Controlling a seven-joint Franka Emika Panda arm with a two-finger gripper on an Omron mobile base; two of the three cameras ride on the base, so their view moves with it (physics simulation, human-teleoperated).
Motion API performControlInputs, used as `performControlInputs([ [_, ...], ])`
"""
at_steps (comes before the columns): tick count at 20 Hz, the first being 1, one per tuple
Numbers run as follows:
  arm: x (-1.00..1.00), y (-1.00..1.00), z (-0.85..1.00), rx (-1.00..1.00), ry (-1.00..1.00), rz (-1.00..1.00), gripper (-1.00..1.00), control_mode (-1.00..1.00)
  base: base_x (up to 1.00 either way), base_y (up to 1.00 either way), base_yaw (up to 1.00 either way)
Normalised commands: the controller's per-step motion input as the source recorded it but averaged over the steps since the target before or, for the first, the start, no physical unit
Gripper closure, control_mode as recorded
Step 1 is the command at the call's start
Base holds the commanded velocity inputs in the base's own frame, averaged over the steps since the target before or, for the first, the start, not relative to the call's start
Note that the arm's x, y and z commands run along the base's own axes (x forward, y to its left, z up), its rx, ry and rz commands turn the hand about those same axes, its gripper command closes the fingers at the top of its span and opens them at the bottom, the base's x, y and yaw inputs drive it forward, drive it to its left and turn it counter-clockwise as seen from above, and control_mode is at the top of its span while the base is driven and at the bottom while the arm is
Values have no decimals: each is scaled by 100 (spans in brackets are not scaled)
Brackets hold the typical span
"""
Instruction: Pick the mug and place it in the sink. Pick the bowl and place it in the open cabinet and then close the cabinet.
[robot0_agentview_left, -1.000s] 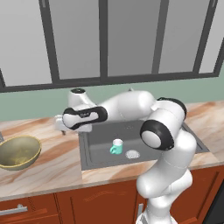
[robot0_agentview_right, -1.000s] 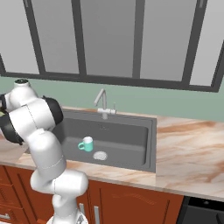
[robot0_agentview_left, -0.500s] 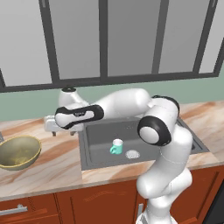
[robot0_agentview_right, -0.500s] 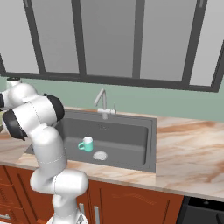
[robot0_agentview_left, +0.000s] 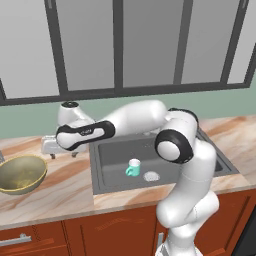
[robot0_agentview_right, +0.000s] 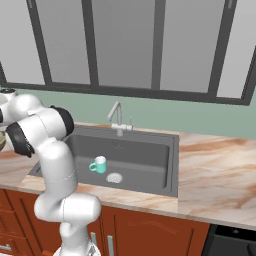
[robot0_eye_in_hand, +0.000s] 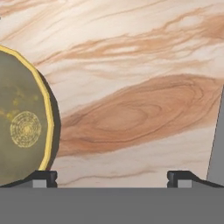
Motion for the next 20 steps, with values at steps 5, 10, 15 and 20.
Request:
performControlInputs([
  [5,0,26,0,11,0,8,-100,-100,0,0,0],
  [10,-6,38,0,3,-2,7,-100,-100,0,0,0],
  [15,-8,28,0,0,-1,1,-100,-100,0,0,0],
  [20,-8,7,-8,0,0,-1,-100,-100,0,0,0],
])
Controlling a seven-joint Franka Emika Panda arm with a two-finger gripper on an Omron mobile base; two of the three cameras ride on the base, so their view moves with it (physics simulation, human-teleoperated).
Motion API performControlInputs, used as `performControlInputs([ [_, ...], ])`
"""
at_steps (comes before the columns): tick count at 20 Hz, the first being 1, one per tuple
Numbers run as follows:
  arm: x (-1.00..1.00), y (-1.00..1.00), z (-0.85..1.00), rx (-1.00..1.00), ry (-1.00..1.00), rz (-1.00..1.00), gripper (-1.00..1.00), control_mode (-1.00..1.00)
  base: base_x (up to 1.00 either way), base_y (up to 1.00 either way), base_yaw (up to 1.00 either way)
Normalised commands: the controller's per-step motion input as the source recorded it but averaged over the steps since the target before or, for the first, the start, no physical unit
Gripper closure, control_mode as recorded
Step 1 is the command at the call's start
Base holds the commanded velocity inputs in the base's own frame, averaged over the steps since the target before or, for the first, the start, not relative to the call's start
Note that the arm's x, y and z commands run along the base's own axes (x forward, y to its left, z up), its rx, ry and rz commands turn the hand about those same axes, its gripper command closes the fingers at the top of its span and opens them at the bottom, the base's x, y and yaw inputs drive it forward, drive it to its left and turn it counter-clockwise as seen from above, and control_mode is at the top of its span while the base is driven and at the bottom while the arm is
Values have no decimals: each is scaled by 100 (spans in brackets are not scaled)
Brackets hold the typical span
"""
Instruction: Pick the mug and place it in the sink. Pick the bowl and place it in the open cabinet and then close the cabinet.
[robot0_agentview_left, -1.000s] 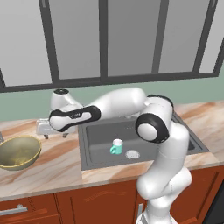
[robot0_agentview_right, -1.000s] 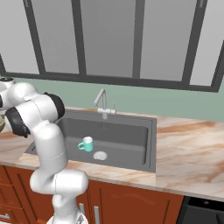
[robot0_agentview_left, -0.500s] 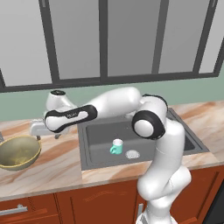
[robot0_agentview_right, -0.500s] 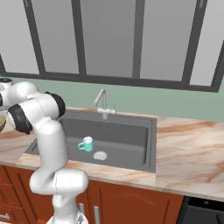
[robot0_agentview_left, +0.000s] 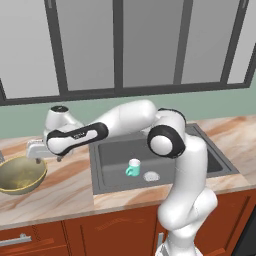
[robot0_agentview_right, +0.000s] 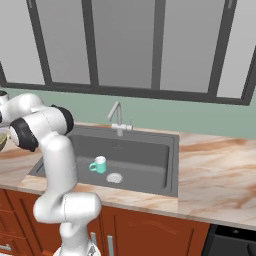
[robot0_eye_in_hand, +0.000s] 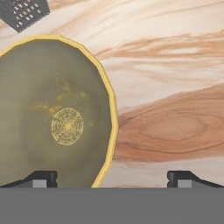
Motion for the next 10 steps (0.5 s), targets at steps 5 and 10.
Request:
performControlInputs([
  [5,0,2,-29,0,4,-5,-100,-100,0,0,0],
  [10,3,14,-21,0,1,-2,-100,-100,0,0,0],
])
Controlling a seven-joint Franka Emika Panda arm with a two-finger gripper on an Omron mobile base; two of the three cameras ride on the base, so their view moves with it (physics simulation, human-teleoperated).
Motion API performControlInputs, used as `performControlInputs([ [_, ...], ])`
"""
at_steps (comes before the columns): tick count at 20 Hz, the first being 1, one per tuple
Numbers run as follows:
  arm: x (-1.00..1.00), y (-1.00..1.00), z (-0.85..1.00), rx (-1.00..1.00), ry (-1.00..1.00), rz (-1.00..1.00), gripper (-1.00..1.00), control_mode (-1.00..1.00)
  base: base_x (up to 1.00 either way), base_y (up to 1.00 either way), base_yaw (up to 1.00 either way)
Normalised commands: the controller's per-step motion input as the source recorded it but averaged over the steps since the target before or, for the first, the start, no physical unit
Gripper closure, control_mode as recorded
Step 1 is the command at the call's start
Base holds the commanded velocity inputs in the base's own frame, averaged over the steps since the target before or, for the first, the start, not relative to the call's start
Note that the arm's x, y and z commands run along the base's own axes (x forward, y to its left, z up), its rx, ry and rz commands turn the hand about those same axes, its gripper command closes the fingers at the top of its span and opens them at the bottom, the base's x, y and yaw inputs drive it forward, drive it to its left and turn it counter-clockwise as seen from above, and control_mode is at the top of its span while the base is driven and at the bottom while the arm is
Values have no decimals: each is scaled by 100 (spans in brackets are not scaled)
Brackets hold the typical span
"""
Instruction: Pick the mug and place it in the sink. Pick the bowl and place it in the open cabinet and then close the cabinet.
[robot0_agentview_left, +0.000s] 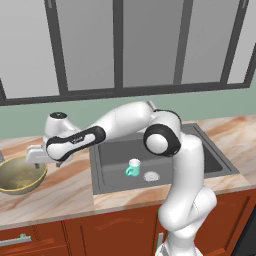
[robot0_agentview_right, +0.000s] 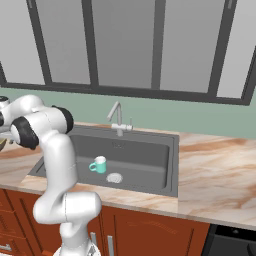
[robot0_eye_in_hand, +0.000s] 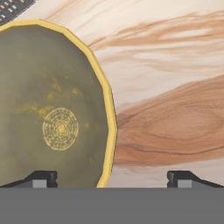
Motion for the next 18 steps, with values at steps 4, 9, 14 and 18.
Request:
performControlInputs([
  [4,16,30,-5,0,3,-2,-100,-100,0,0,0],
  [9,20,25,-7,0,7,-3,-100,-100,0,0,0],
  [14,3,16,-16,0,7,-5,-100,-100,0,0,0],
  [18,0,28,-7,-1,0,-5,-100,-100,0,0,0],
])
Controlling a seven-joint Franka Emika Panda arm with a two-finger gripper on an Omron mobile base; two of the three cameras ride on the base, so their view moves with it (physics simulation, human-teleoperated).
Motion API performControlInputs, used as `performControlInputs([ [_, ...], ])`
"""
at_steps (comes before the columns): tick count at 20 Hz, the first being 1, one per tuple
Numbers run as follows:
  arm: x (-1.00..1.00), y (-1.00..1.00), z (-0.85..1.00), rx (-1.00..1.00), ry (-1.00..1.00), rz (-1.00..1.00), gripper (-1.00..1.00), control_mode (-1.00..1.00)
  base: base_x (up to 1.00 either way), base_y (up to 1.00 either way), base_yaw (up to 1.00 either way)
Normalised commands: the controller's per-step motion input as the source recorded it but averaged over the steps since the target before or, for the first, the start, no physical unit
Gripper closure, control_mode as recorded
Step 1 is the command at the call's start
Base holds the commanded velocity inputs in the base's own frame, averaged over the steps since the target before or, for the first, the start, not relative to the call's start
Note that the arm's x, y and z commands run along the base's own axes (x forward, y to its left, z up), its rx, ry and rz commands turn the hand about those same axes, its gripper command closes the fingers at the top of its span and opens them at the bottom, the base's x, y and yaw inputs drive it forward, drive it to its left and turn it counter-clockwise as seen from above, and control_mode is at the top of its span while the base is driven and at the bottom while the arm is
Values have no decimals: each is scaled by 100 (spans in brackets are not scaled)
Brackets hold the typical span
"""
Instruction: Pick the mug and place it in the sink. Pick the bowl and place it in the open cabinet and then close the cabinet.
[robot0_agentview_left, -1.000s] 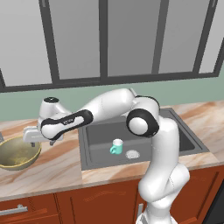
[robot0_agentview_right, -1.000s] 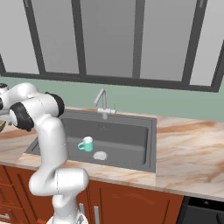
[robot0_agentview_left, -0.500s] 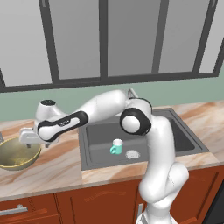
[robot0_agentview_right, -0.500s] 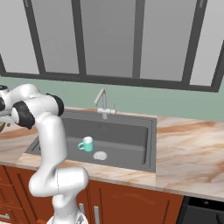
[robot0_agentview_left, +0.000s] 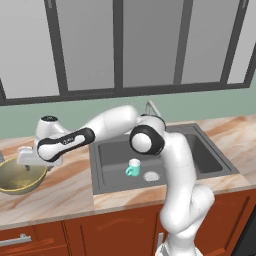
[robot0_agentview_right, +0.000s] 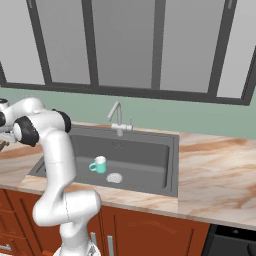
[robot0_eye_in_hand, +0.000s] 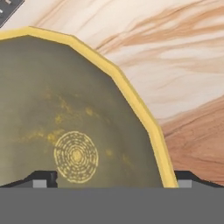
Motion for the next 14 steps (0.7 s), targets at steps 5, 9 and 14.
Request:
performControlInputs([
  [5,0,25,-19,-1,0,-5,-100,-100,0,0,0],
  [9,-11,1,-39,0,0,-3,-100,-100,0,0,0],
  [14,-29,1,-40,0,0,-3,100,-100,0,0,0],
])
